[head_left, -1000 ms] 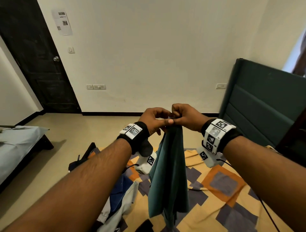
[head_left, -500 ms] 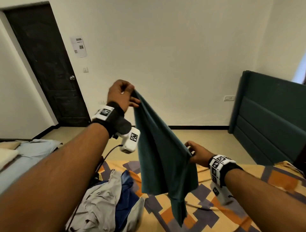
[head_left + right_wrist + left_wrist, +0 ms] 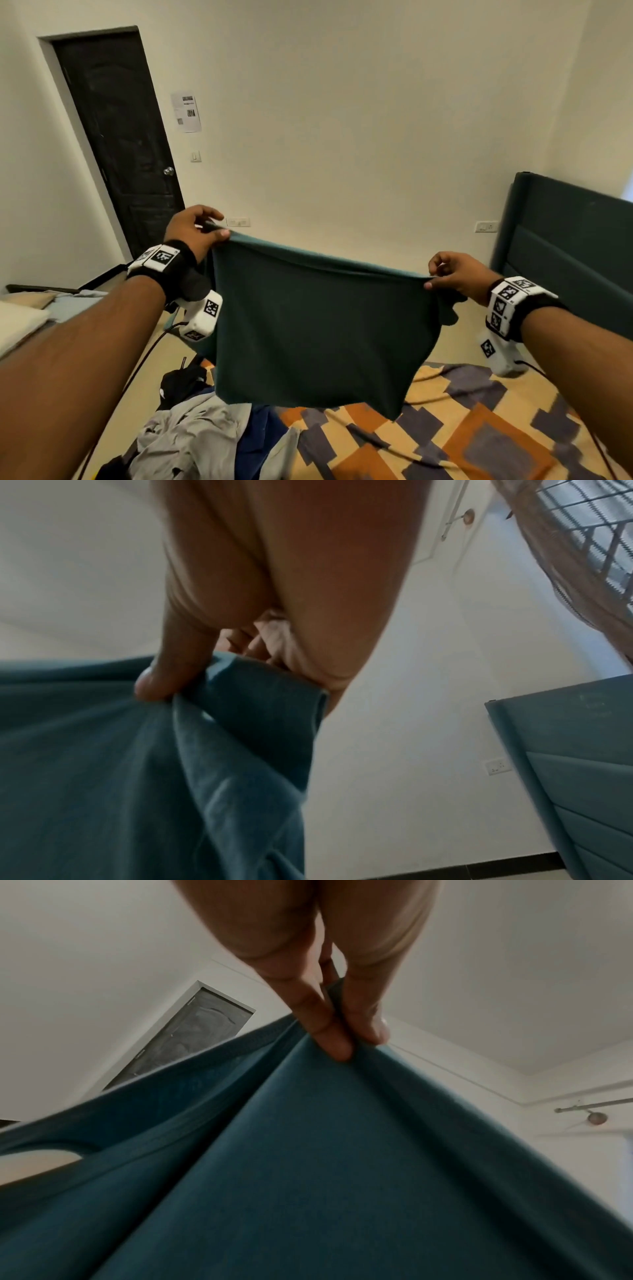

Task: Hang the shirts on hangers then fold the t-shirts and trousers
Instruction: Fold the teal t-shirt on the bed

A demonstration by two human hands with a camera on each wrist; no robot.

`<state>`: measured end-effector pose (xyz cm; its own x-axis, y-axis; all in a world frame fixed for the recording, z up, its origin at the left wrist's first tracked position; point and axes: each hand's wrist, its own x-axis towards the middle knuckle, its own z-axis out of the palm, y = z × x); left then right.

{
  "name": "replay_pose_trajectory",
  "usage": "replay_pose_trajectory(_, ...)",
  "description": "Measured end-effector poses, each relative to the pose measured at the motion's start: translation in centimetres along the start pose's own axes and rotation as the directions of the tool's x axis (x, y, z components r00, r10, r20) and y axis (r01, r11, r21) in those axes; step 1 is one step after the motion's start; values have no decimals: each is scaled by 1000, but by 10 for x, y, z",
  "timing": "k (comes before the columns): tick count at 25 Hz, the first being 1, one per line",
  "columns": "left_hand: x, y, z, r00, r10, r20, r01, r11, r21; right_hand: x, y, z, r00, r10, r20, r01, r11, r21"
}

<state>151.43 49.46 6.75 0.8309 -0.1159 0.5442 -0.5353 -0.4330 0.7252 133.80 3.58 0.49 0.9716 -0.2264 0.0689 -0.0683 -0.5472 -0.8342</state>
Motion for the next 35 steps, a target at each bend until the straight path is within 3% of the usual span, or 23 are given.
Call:
replay_pose_trajectory(2,-7,-16,-3,999,-48,26,47,998,29,2,-9,-11,1000,-1,2,0,999,51)
replay_pose_trajectory(6,-21,-39,1,973,-228,27,230,969,-96,9,-24,-26,998,-38,45,41,997,-62)
replay_pose_trajectory(10,-26,-48,6,939,-343,12,341,927,-154,16,-34,-28,989,-139,58,151,926,-347)
replay_pose_trajectory(12,-27,-46,9,928,-372,22,366,899,-241,14,-39,-21,984,-174,49,178,897,-404)
replay_pose_trajectory(15,-27,-38,12,932,-362,22,351,884,-307,8,-48,-13,979,-189,80,205,893,-400)
replay_pose_trajectory(17,-25,-35,12,945,-327,20,316,893,-321,7,-45,-12,980,-169,101,197,851,-487)
replay_pose_trajectory(22,-25,-36,8,959,-280,32,278,920,-278,11,-37,-21,977,-214,4,182,821,-542)
replay_pose_trajectory(24,-26,-34,8,956,-292,36,291,915,-279,9,-35,-22,967,-256,4,220,823,-524)
replay_pose_trajectory(29,-29,-34,7,944,-329,-14,319,924,-211,16,-24,-16,919,-393,-10,301,720,-626)
replay_pose_trajectory(32,-29,-31,8,945,-325,-33,314,931,-187,18,-20,-5,922,-366,-123,207,737,-643)
replay_pose_trajectory(35,-30,-21,14,954,-298,-35,284,935,-213,18,-10,12,972,-80,-221,-62,819,-570)
